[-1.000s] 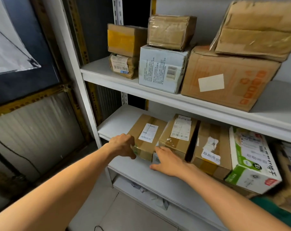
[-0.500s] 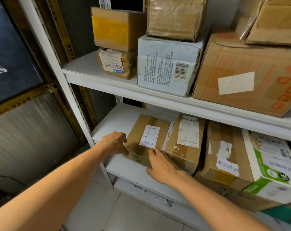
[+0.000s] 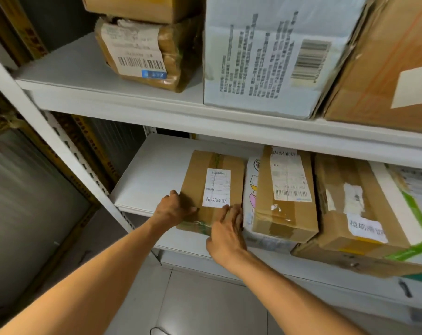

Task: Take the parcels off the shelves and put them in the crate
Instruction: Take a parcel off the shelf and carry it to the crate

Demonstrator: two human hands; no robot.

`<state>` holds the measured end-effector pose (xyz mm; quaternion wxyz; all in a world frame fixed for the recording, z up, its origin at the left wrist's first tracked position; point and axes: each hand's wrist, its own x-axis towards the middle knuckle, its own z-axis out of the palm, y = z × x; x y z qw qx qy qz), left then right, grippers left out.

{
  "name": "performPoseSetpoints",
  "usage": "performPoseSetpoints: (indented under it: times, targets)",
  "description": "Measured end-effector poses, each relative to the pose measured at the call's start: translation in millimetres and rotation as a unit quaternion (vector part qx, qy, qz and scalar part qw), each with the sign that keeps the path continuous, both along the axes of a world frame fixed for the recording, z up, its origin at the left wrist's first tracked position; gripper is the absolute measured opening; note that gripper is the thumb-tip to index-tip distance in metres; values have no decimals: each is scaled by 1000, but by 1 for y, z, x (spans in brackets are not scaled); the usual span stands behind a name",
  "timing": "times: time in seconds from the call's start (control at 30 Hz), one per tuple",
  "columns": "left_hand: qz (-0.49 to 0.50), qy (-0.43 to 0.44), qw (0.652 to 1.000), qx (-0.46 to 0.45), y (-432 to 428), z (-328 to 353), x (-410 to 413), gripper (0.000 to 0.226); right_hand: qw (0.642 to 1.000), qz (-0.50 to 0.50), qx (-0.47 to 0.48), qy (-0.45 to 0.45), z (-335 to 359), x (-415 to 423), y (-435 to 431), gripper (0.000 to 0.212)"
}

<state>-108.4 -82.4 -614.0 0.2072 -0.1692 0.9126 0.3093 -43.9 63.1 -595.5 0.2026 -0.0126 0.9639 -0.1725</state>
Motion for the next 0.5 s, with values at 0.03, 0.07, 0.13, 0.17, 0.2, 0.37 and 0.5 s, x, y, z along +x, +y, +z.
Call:
performPoseSetpoints:
  times: [0.03, 0.07, 0.13, 0.17, 0.2, 0.37, 0.5]
  targets:
    - [12, -4, 1000, 9, 1, -4, -2, 64, 1000, -19, -8, -1, -2, -1, -3, 91]
    - [21, -6, 1000, 16, 2, -7, -3, 62, 999, -38, -19, -1, -4, -3, -7, 92]
    - [37, -9, 999, 25, 2, -12, -5, 57, 997, -73, -35, -1, -9, -7, -12, 91]
    - [44, -10, 999, 28, 1, -13, -6, 56, 995, -89, -39, 1, -11, -9, -15, 91]
    - [49, -11, 998, 30, 0, -14, -7, 56, 994, -103, -41, 2, -13, -11, -18, 90]
    - [62, -29, 997, 34, -9, -19, -10, 53, 985, -166, -50, 26, -16, -16, -29, 92]
    - [58, -37, 997, 16, -35, -17, -2, 60, 978, -183, -96, 32, -21, -12, -33, 89]
